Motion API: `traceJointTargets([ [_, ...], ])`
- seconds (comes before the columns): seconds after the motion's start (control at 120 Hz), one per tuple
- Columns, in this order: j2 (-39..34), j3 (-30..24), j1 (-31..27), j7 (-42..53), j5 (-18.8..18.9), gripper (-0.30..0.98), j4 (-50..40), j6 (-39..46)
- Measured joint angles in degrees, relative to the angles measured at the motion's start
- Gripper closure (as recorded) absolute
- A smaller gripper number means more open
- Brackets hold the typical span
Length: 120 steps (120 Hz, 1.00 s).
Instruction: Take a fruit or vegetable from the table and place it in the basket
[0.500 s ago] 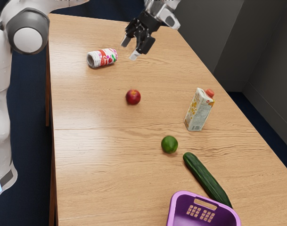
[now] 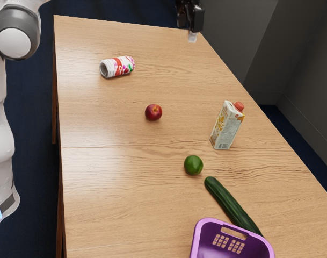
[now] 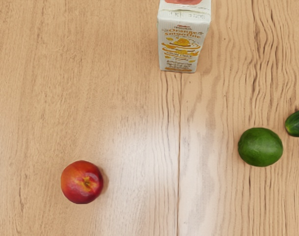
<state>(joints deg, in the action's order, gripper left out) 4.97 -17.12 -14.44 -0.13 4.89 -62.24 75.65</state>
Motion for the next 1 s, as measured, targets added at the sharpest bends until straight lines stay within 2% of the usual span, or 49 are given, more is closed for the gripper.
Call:
traceJointTargets([
  [0.15, 5.10, -0.52, 5.35, 0.26, 0.99, 0.00, -0.09, 2.12],
  [0.5, 10.34, -0.45, 5.64, 0.82, 1.28, 0.00, -0.44, 5.43],
  [0.808, 10.24, -0.46, 5.62, 1.29, -0.66, 0.00, -22.69, 21.41],
  [1.0, 10.11, -0.80, 5.61, 1.45, -2.04, 0.00, -28.24, 29.27],
])
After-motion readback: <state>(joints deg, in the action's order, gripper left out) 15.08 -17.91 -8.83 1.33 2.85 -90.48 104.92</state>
